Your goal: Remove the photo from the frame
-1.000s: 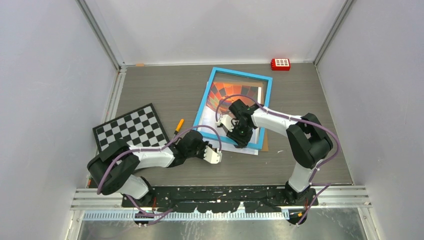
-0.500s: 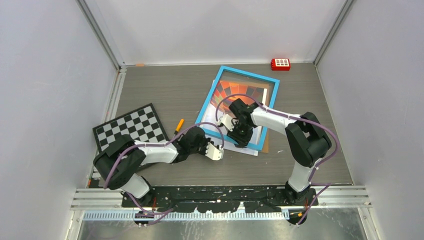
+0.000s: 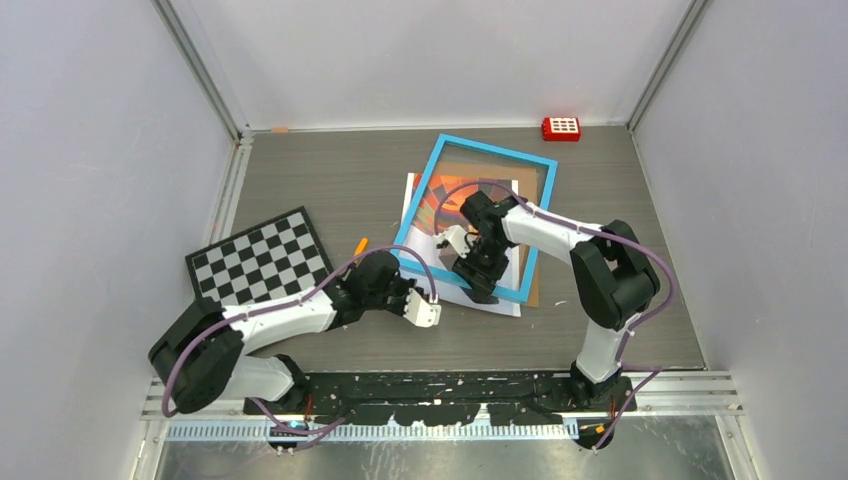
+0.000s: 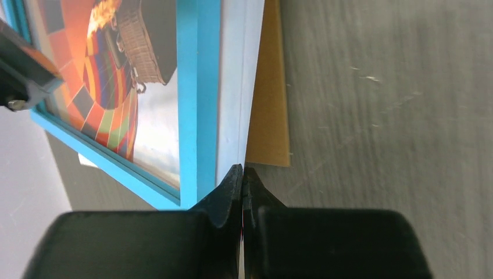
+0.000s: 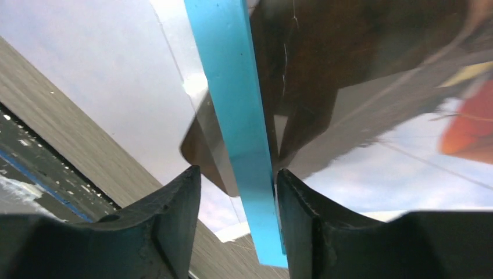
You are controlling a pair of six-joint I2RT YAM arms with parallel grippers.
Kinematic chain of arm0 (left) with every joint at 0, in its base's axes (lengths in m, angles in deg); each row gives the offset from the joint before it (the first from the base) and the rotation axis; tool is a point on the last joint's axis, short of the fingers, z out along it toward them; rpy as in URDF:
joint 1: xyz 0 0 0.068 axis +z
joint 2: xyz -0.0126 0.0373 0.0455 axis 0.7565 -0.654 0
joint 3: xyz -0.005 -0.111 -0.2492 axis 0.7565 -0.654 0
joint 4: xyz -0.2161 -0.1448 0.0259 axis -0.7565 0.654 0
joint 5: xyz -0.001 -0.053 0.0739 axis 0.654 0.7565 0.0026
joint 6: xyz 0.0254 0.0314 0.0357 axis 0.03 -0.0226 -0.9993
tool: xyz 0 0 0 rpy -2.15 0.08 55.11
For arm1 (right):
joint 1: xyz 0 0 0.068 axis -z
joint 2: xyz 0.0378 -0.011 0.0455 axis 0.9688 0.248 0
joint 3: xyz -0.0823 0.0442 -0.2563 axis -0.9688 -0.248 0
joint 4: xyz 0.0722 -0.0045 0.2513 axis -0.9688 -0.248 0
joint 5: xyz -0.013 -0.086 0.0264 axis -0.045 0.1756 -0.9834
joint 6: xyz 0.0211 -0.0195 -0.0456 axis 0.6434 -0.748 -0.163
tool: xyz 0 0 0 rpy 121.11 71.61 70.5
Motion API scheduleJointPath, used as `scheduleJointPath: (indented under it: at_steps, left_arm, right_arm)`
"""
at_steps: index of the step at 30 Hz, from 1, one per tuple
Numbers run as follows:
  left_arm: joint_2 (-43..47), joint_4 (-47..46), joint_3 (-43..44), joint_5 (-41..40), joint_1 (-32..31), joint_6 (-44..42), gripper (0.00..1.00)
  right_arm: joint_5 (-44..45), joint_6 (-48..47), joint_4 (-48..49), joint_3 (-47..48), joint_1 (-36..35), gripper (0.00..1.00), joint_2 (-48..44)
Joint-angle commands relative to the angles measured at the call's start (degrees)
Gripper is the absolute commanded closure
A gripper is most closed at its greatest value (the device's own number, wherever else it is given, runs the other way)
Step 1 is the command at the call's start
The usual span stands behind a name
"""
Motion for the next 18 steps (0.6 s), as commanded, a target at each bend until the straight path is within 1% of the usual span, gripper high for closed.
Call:
scheduleJointPath:
  at_steps: [1, 5, 11, 13, 16, 18]
  left_arm:
    - [3.65, 11.8, 4.06, 6.69, -0.27, 2.43, 1.0]
    - [6.26, 16.44, 5.85, 8.66, -0.19, 2.8, 1.0]
    - [8.25, 17.94, 7.51, 9.36, -0.18, 3.53, 1.0]
    - [8.81, 19.75, 8.71, 9.66, -0.18, 3.63, 1.0]
    - [10.73, 24.34, 11.31, 12.01, -0.18, 3.86, 1.0]
    - [12.37, 29.79, 14.51, 14.86, -0.18, 3.38, 1.0]
  right_arm:
    - [-4.74, 1.83, -4.0, 4.05, 1.72, 0.43, -1.35]
    - [-7.09, 2.3, -5.37, 5.18, 3.08, 0.42, -2.23]
    - [-8.66, 3.07, -5.25, 5.9, 3.25, 0.42, -0.56]
    - [-9.41, 3.83, -4.77, 6.06, 3.24, 0.41, -0.32]
    - [-9.71, 4.3, -4.35, 6.57, 3.24, 0.41, 0.45]
    - [-9.96, 3.94, -4.97, 7.06, 3.37, 0.41, 0.4]
